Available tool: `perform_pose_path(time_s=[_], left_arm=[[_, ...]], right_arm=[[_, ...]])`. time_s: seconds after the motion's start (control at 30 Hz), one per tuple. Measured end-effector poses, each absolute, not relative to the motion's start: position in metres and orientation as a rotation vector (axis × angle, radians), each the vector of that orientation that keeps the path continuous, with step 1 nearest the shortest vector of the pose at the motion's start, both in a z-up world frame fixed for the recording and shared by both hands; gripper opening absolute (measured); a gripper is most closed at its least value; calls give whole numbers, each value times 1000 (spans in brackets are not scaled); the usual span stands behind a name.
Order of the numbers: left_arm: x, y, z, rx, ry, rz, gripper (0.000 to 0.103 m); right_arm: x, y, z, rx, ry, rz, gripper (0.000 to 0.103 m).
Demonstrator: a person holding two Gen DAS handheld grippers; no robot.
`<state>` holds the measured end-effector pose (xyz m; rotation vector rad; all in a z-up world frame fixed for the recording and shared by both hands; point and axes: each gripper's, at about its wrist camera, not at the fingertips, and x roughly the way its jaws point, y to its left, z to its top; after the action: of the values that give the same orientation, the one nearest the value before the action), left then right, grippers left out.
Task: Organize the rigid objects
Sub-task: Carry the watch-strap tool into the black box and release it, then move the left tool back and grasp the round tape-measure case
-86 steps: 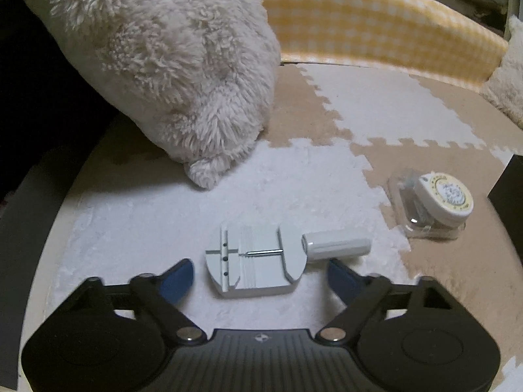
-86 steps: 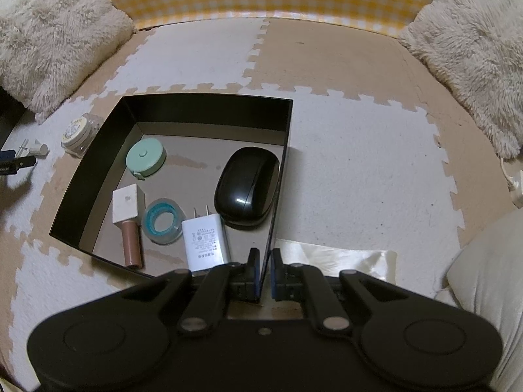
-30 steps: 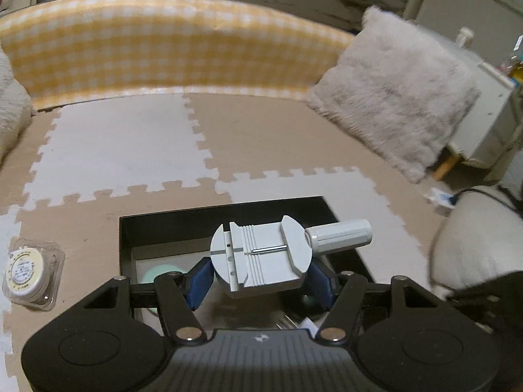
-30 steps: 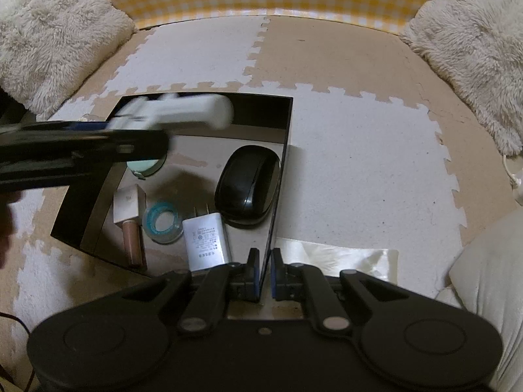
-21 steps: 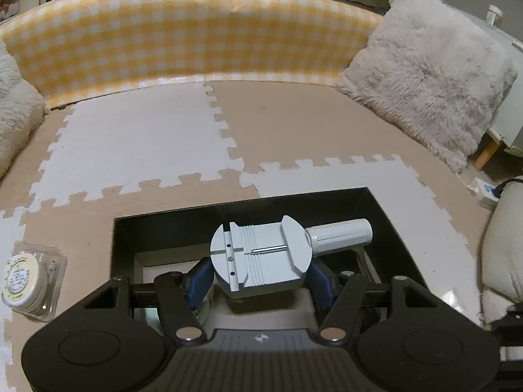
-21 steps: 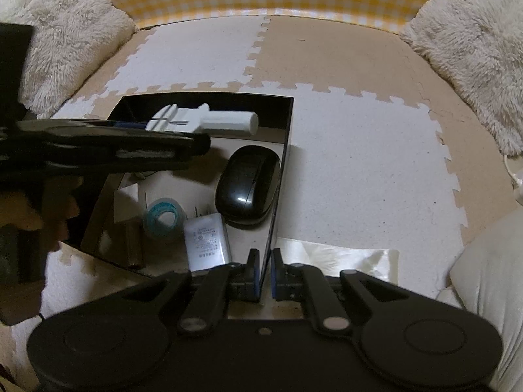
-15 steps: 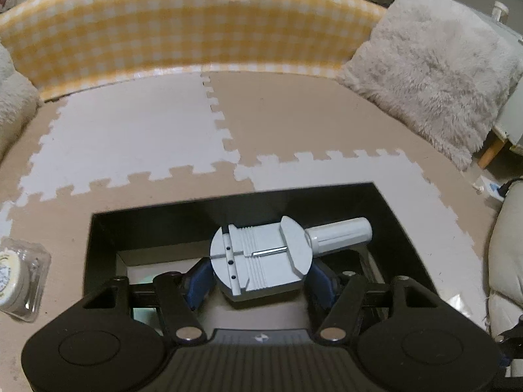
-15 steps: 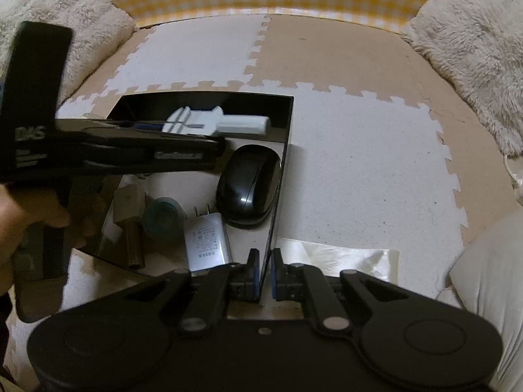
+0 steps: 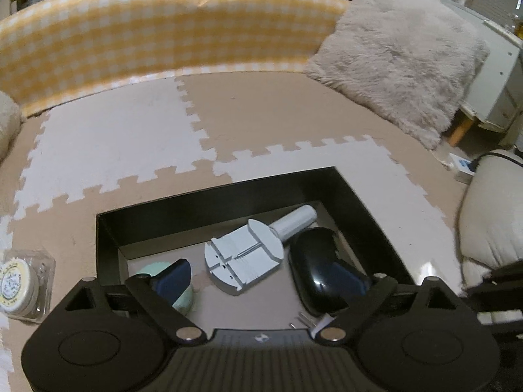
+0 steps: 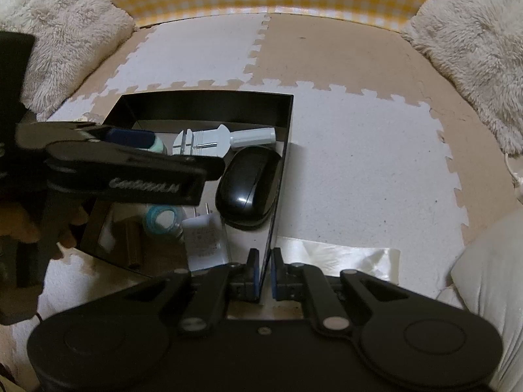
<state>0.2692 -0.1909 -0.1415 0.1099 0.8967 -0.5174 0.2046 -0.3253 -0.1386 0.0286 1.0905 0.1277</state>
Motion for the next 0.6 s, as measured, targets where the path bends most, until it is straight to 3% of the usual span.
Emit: perform_pose_path(time_s=[0.27,0.6], left_arm=[[251,-184,-122,109,868,-549,102],[227,-167,-109,127,871,-569,103]], right_arm=[[204,-326,-139,31,1094,129,8],[204,-326,-140,32,1093,131,8]])
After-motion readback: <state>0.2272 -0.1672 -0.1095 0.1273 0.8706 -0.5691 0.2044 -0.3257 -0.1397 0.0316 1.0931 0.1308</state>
